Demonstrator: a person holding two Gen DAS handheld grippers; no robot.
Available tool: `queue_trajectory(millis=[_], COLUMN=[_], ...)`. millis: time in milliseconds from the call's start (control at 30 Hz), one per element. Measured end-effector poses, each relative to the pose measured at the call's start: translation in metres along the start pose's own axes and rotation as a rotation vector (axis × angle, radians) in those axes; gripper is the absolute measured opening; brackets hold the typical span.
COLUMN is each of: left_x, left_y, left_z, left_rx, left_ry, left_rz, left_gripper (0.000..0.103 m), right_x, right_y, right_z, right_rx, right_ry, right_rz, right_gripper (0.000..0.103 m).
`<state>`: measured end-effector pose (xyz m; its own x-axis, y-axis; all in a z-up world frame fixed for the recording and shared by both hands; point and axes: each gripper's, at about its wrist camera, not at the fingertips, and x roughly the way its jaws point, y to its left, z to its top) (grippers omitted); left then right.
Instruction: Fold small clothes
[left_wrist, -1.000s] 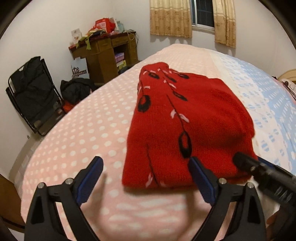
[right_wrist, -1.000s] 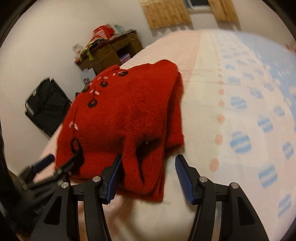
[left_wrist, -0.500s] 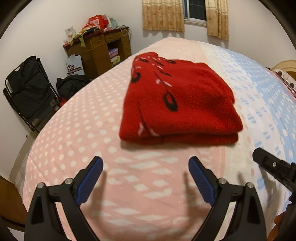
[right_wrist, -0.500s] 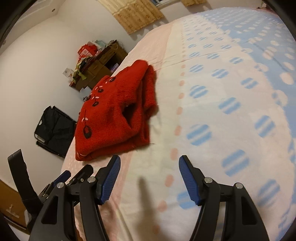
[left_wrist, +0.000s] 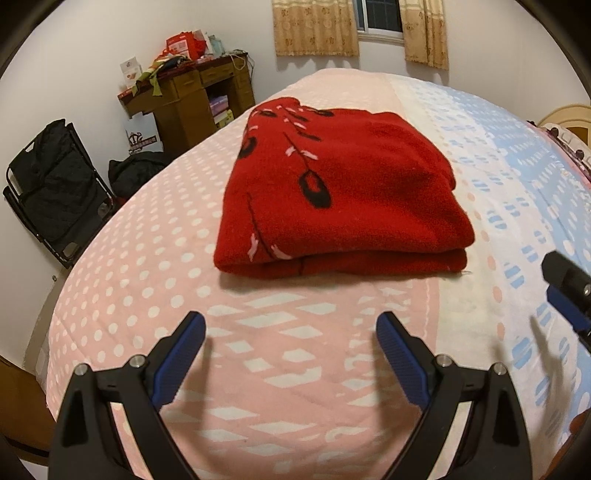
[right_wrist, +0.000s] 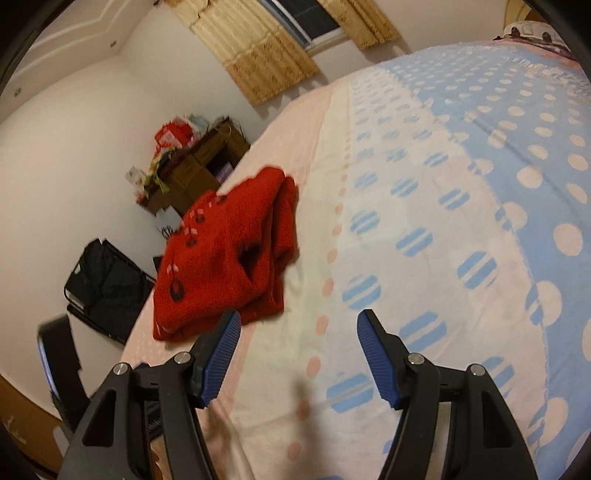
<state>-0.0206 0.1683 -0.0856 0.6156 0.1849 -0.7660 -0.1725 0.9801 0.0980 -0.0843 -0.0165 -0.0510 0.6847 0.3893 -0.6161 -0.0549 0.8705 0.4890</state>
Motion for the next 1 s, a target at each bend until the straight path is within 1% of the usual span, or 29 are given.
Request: queue_trajectory(millis=[233,300,367,400,433,467,500,633,800,867,933,1000], left_x=[0.01,0.012,0.013,0.014,0.014,0.015,0.015,0.016,0.015,0.013,0.013,0.014], left_y=[-0.002,-0.001,0.0,0.001,0.002,0.003,0.004,0.009,0.017,0.019,0.021,0.024], left_z=[0.001,0.001,0.002,0.003,0.003,0.004,0.005,0.009,0.017,0.02,0.024,0.027], left_rx=[-0.001,-0.004,-0.005,-0.005,-0.005,-0.007,-0.01,-0.02,-0.037,-0.031,-0.026,-0.028], left_ry=[0.018,0.02,0.019,0.018,0.018,0.015,0.012,0.009,-0.012,-0.035,-0.045,-0.053], left_rz=[-0.006,-0.011,-0.013,-0.013,-0.015,-0.02,-0.026,-0.032,-0.04,-0.042,-0.025,-0.02], left_gripper=[0.096,0.096,0.096,0.096,0.096,0.096,0.096,0.096,0.096,0.097,0.101,0.101], right_x=[0.012,0.015,0.019,0.02,0.021,0.023,0.025,0.036,0.043,0.046,0.048,0.049], right_y=[0.002,-0.001,-0.003,-0.003,-0.004,-0.004,-0.003,-0.002,0.012,0.018,0.026,0.027], right_z=[-0.001,0.001,0.004,0.005,0.007,0.008,0.009,0.014,0.019,0.023,0.027,0.028], right_rx=[-0.027,-0.004,0.025,0.04,0.051,0.058,0.065,0.095,0.077,0.057,0.019,0.026], right_ry=[0.025,0.032,0.048,0.053,0.054,0.056,0.065,0.105,0.114,0.111,0.103,0.104], right_rz=[-0.011,0.024,0.077,0.099,0.112,0.122,0.138,0.185,0.256,0.267,0.265,0.291], right_gripper=[0.067,0.067,0.067,0.07,0.079,0.085,0.086,0.087,0.087,0.087,0.087,0.087])
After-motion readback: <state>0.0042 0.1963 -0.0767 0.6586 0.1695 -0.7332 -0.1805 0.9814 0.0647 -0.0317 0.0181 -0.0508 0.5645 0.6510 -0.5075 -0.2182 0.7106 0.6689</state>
